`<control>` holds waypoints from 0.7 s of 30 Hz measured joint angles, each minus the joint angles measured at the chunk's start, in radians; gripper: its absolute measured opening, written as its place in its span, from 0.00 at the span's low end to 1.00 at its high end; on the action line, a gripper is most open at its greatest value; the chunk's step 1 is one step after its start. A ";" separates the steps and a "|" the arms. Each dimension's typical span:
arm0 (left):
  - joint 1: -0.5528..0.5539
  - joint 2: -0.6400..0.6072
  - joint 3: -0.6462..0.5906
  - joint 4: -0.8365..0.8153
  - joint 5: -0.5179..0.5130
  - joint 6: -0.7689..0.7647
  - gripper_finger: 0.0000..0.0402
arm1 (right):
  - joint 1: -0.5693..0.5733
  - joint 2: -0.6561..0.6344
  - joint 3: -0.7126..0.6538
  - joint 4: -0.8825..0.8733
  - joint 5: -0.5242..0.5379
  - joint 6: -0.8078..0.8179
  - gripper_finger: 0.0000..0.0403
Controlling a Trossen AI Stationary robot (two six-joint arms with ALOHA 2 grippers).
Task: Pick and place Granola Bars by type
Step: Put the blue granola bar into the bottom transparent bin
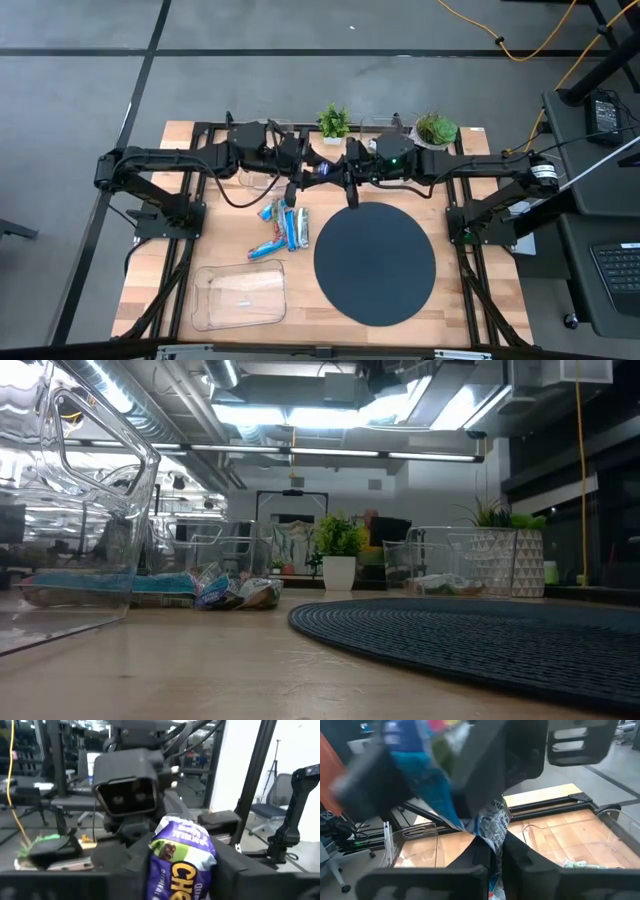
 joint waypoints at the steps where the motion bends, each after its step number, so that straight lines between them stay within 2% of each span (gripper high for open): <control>1: 0.000 0.000 0.001 -0.012 -0.001 -0.001 0.29 | 0.001 0.000 0.000 0.000 0.000 0.000 0.05; 5: 0.000 0.000 0.001 -0.013 -0.002 -0.003 0.15 | 0.001 0.000 0.000 0.003 -0.002 0.001 0.06; 8: 0.000 -0.005 0.001 -0.011 -0.007 -0.003 0.08 | 0.001 0.000 0.000 0.018 -0.001 0.000 0.12; 15: 0.003 -0.053 -0.001 -0.065 -0.006 0.004 0.07 | 0.000 0.000 0.013 0.033 -0.021 -0.035 0.26; 21: 0.007 -0.190 -0.002 -0.265 -0.117 0.044 0.06 | 0.000 -0.031 0.032 0.014 -0.134 -0.110 0.40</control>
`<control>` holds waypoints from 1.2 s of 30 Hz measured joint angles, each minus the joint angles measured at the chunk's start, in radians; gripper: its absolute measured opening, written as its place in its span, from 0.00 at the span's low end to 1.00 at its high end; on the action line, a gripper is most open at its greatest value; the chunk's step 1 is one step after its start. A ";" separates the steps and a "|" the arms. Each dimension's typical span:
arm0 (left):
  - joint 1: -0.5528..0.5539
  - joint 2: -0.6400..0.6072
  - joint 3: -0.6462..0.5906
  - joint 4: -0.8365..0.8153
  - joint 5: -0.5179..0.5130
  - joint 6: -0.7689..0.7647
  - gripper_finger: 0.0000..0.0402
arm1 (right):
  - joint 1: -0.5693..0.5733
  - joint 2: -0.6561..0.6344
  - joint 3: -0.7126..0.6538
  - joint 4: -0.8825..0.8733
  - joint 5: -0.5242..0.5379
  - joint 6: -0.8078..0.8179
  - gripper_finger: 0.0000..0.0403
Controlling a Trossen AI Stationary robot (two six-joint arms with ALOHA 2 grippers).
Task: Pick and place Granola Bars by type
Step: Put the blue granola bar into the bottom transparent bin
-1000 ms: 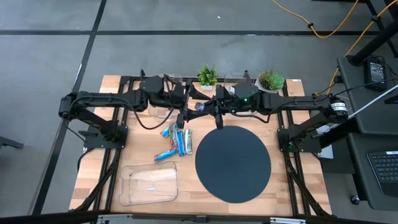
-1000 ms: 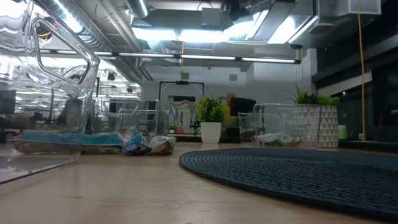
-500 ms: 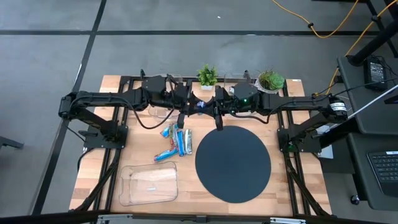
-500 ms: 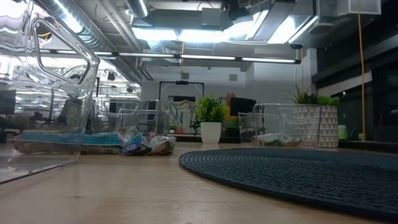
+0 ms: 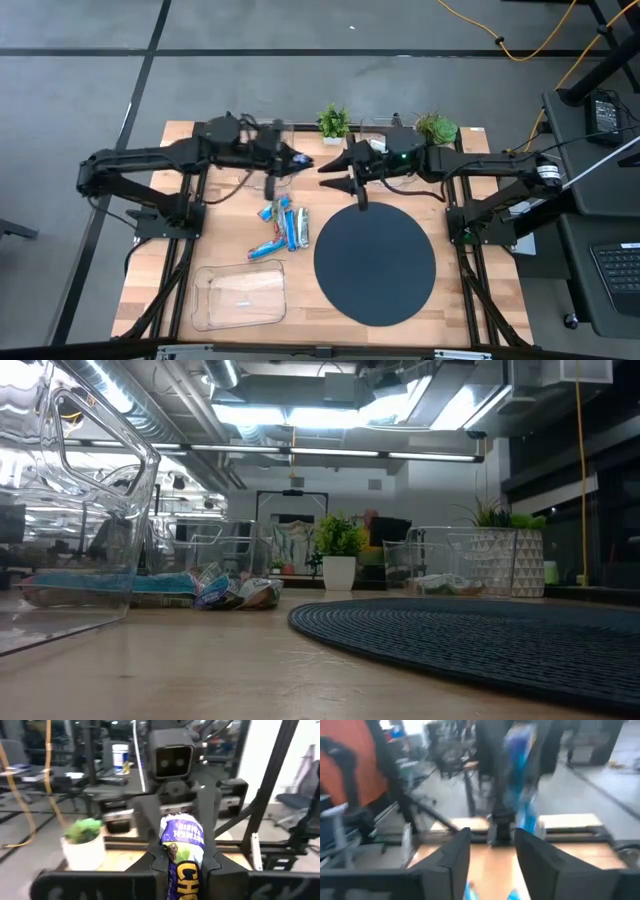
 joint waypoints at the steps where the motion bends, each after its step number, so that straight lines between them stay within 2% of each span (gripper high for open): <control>1: -0.001 -0.029 0.000 -0.045 -0.016 0.003 0.06 | 0.000 -0.005 0.005 -0.015 -0.010 0.000 0.42; 8: -0.071 -0.187 0.000 -0.248 -0.069 -0.054 0.06 | 0.000 -0.065 0.014 -0.101 -0.009 -0.064 0.53; 15: -0.246 -0.244 0.000 -0.329 -0.068 -0.099 0.06 | 0.000 -0.079 0.014 -0.103 0.012 -0.091 0.54; 22: -0.405 -0.225 -0.003 -0.385 -0.059 -0.193 0.06 | 0.000 -0.079 0.014 -0.103 0.072 -0.159 0.54; 29: -0.553 -0.145 -0.005 -0.642 -0.087 -0.321 0.06 | 0.000 -0.079 0.014 -0.093 0.094 -0.211 0.54; 36: -0.611 -0.032 -0.005 -0.818 -0.107 -0.336 0.06 | 0.000 -0.078 0.014 -0.083 0.138 -0.207 0.54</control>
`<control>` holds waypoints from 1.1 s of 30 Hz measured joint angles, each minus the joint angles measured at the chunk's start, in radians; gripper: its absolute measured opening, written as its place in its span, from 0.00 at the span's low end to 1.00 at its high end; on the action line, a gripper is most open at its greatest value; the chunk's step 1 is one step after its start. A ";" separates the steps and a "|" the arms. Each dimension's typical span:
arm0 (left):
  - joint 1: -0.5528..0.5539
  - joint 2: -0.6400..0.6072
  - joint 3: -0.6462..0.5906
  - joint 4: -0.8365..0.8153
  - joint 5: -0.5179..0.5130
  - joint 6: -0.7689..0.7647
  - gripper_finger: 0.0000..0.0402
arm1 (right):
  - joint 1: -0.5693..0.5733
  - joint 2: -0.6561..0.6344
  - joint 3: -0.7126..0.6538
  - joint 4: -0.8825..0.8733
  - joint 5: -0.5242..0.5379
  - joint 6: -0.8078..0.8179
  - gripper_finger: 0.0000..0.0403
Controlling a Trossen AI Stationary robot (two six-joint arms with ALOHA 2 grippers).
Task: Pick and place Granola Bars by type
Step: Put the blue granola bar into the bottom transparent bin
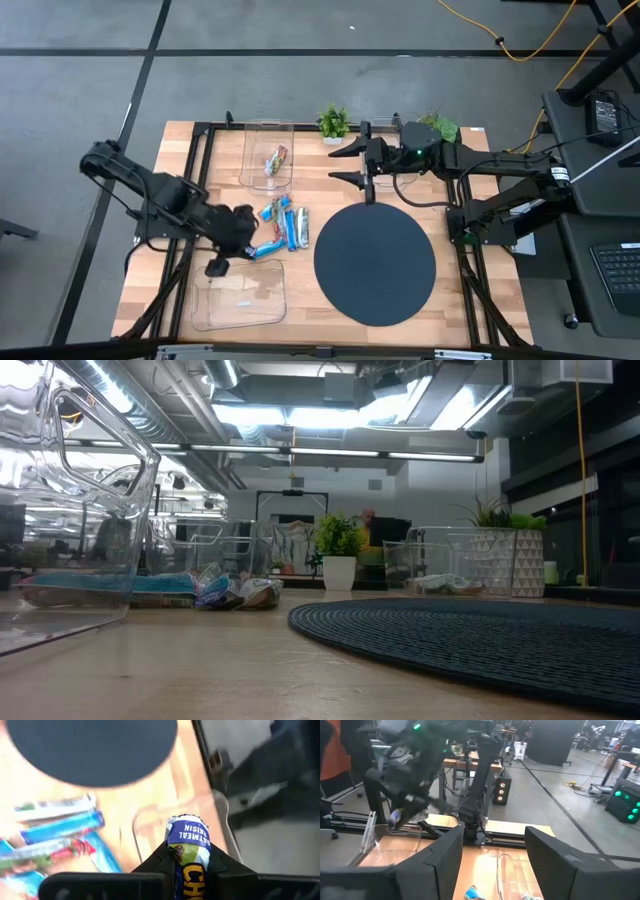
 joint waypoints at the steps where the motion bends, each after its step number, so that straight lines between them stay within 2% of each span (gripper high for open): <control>1: -0.008 0.016 0.000 -0.003 0.016 0.008 0.06 | 0.000 0.000 0.000 0.000 0.008 0.000 0.54; 7: -0.065 0.127 0.000 0.002 0.114 0.052 0.06 | 0.000 0.000 0.000 0.000 0.019 0.003 0.54; 16: -0.134 0.291 0.000 0.002 0.117 0.131 0.06 | 0.000 0.000 0.000 0.000 0.018 0.005 0.54; 21: -0.152 0.315 -0.001 0.039 0.117 0.131 0.06 | 0.000 0.001 -0.001 0.000 0.018 0.005 0.54; 25: -0.153 0.332 -0.001 0.084 0.112 0.092 0.07 | 0.000 0.001 -0.001 -0.009 0.018 0.005 0.54; 33: -0.147 0.409 -0.001 0.156 0.057 -0.081 0.12 | 0.000 0.001 -0.001 -0.088 0.018 -0.003 0.54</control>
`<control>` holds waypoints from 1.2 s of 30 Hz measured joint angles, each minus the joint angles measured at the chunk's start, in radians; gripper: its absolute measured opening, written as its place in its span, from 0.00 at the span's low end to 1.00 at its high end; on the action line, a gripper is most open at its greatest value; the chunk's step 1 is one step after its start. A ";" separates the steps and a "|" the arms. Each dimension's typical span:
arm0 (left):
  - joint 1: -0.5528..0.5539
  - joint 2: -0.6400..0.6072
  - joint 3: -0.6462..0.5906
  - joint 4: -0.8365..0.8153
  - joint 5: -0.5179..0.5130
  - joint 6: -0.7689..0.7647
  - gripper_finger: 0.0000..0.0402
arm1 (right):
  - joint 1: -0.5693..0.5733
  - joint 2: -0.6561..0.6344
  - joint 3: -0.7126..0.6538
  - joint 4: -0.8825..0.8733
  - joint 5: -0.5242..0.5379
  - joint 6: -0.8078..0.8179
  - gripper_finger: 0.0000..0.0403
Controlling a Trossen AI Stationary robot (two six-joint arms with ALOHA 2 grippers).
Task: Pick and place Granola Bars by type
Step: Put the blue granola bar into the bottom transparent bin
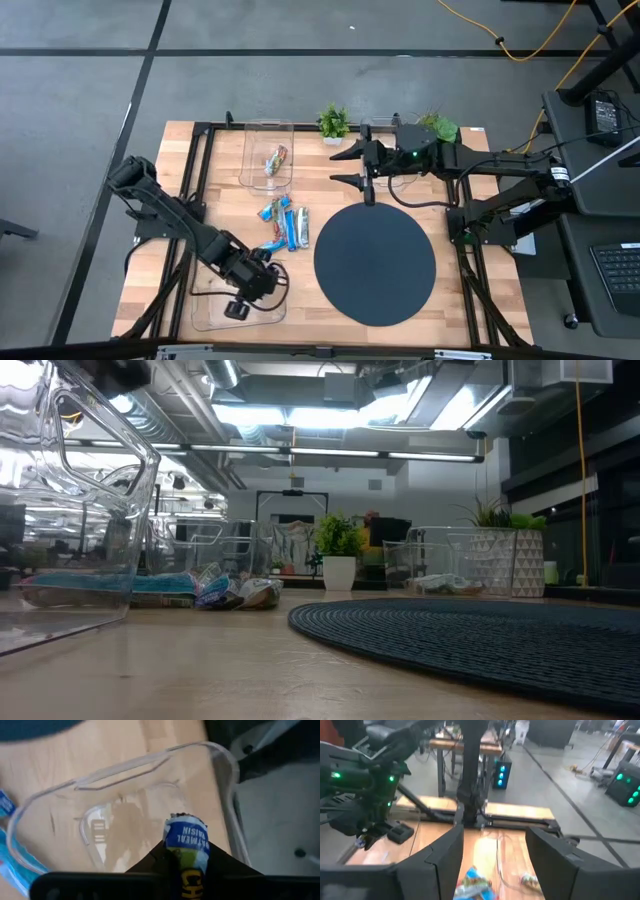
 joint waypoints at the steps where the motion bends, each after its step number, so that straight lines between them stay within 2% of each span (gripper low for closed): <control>1: 0.003 0.012 0.000 0.004 -0.006 -0.029 0.14 | 0.000 0.000 0.000 -0.016 0.000 -0.008 0.54; 11: 0.014 0.056 0.000 0.097 -0.021 -0.389 0.35 | 0.000 0.001 0.000 -0.088 -0.001 -0.190 0.54; 20: 0.011 0.052 0.001 0.206 -0.138 -0.593 0.52 | -0.018 0.001 0.000 -0.101 -0.002 -0.265 0.54; 27: 0.035 0.049 0.056 0.202 -0.209 -0.575 0.54 | -0.058 0.000 0.000 -0.174 -0.139 -0.272 0.54; 36: 0.158 0.047 0.136 0.147 -0.236 -0.436 0.53 | -0.081 -0.016 0.000 -0.290 -0.150 -0.291 0.54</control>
